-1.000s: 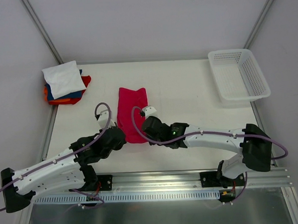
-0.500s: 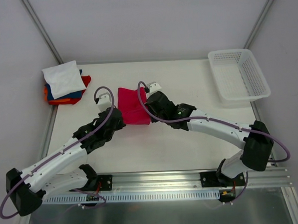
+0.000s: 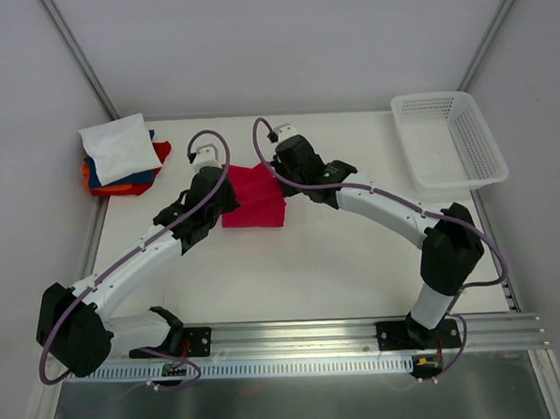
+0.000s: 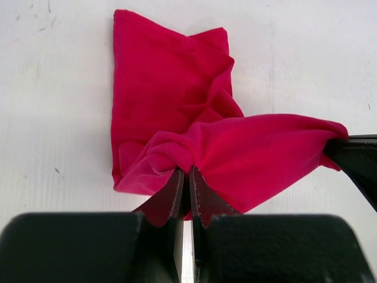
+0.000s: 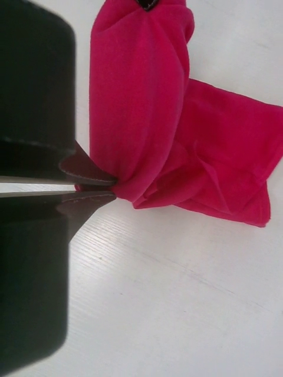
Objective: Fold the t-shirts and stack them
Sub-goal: Fold the tshirt
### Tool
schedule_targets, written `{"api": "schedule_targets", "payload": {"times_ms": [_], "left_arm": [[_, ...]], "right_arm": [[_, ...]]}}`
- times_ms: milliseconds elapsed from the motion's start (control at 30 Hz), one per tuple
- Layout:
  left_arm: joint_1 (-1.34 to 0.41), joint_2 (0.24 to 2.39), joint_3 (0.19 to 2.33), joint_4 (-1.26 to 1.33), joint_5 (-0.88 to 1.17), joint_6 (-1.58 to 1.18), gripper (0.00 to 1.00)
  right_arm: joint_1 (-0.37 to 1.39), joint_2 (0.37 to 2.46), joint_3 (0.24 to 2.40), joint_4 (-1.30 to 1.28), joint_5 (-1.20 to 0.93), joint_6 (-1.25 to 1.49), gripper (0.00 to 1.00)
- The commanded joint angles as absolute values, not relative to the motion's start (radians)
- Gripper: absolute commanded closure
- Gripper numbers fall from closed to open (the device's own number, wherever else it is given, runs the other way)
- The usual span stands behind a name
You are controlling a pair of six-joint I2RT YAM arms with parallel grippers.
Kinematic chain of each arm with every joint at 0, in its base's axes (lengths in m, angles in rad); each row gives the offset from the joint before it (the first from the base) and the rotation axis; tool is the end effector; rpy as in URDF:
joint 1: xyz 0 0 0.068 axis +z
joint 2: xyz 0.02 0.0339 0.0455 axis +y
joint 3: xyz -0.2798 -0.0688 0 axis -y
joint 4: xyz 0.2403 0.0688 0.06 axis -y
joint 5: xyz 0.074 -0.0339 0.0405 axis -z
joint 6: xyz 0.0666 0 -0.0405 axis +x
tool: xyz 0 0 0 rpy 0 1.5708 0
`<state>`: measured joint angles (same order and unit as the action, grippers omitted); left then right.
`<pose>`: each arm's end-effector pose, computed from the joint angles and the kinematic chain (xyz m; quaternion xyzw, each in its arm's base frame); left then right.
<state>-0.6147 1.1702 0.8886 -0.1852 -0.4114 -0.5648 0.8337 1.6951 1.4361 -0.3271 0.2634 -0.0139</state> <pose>0.2433 -0.1391 0.3012 -0.0863 0.8359 -0.1410 0.5233 0.2935 0.2975 0.3111 -0.3027 0.8218 0.0806 0.4759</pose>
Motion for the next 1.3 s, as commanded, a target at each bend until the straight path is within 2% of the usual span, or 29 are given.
{"api": "schedule_targets", "payload": {"times_ms": [0,533,1000,1067,1167,1233,1267], "left_arm": [[-0.566,1.215,0.943,-0.115,-0.359,-0.497,1.0],[-0.393,1.508,1.138,-0.011,-0.21,-0.423,1.0],[-0.304,1.701,1.189,0.071,-0.161,-0.43,1.0],[-0.299,1.709,1.186,0.074,-0.167,-0.43,1.0],[-0.282,1.717,1.18,0.08,-0.176,-0.433,1.0],[-0.269,1.721,1.175,0.086,-0.181,-0.434,1.0],[-0.264,1.723,1.17,0.086,-0.186,-0.434,1.0]], "right_arm": [[0.792,1.755,1.528,-0.334,0.238,-0.066,1.0],[0.627,2.04,1.888,-0.388,0.109,-0.091,1.0],[0.56,2.223,1.967,-0.33,0.011,-0.057,1.0],[0.555,2.24,1.986,-0.328,0.011,-0.048,0.95],[0.549,2.261,1.996,-0.33,-0.028,-0.035,0.92],[0.548,2.261,1.988,-0.33,-0.025,-0.032,0.78],[0.548,2.26,1.977,-0.33,-0.023,-0.031,0.62]]}}
